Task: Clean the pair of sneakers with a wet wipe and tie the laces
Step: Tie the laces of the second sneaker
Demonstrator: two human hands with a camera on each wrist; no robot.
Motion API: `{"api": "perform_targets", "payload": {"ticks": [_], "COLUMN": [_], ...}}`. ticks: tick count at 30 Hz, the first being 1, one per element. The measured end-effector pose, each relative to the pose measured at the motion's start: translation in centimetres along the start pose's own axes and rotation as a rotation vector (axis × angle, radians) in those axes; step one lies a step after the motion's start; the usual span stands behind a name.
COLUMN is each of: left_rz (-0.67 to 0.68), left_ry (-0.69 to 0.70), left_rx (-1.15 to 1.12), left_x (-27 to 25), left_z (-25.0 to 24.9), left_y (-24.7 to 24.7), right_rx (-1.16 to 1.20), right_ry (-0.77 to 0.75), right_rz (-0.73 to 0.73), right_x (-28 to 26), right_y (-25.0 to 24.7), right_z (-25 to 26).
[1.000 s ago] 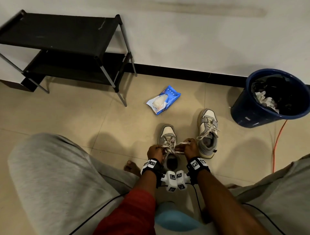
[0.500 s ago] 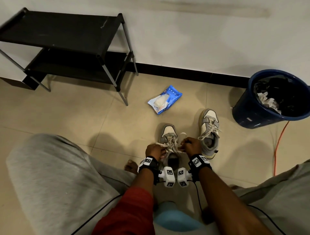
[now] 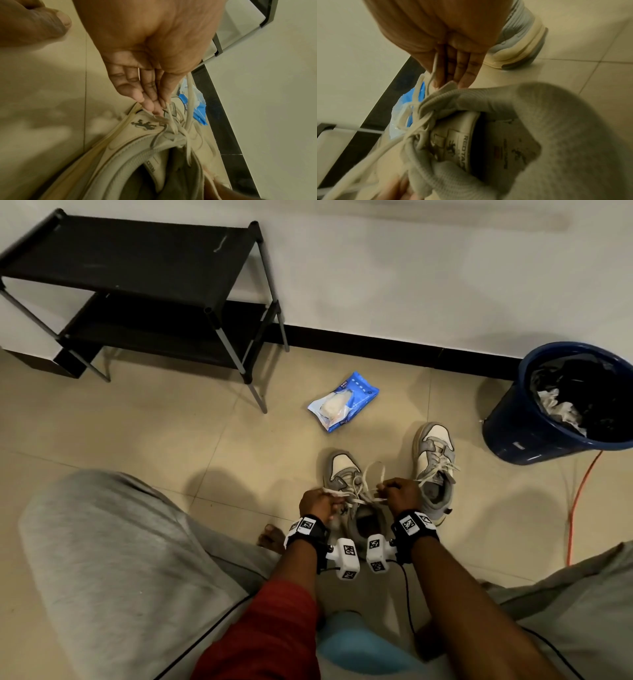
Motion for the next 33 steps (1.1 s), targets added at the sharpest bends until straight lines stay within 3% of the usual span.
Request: {"api": "perform_targets", "payload": {"ticks": [3, 5, 7, 9, 11, 14, 17, 20, 24, 30, 33], "left_rz": [-0.019, -0.022, -0.108, -0.189, -0.185, -0.050, 0.015, 0.064, 0.030, 0.063, -0.044], "left_ry": [0.013, 0.020, 0.041, -0.023, -0.046, -0.113, -0.074, -0.081, -0.115, -0.183, -0.114], "left_rx": [0.059, 0.065, 0.138, 0.242, 0.289, 0.097, 0.129, 0.160, 0.057, -0.189, -0.287], "left_x": [-0.4, -0.3, 0.1, 1.2, 0.4, -1.6, -1.7, -1.9, -2.3, -2.6, -2.7], "left_z": [-0.6, -0.7, -0.8, 0.7, 1.2, 1.8, 1.3, 1.1, 1.4, 2.0, 0.9], "left_y": [-0.1, -0.3, -1.6, -3.3, -3.1, -0.8, 0.4, 1.0, 0.7, 0.9, -0.8], "right_rx": [0.080, 0.090, 0.135, 0.137, 0.167, 0.050, -0.100, -0.180, -0.353, 0.175, 0.310], "right_ry": [0.046, 0.086, 0.166, 0.251, 0.305, 0.146, -0.072, -0.124, -0.131, 0.073, 0.094], "right_rz": [-0.068, -0.016, 0.056, 0.096, 0.172, 0.188, 0.193, 0.197, 0.188, 0.087, 0.076], "right_x": [-0.4, -0.3, -0.4, -0.6, -1.0, -1.6, -2.3, -1.8, 0.0, -1.0, -1.4], "right_y": [-0.8, -0.1, 0.4, 0.5, 1.2, 1.9, 1.9, 2.1, 2.4, 1.4, 1.5], "right_z": [-1.1, -2.0, -2.4, -2.7, -2.9, -1.3, 1.1, 1.6, -0.2, -1.3, -1.4]}}
Point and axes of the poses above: each hand's wrist, its own x-axis towards the middle knuckle, its own y-axis out of the palm, z = x × y, the point moved 10 cm from there along x, towards the middle knuckle, and after that the axes turned 3 degrees about z, right-handed, at the moved point
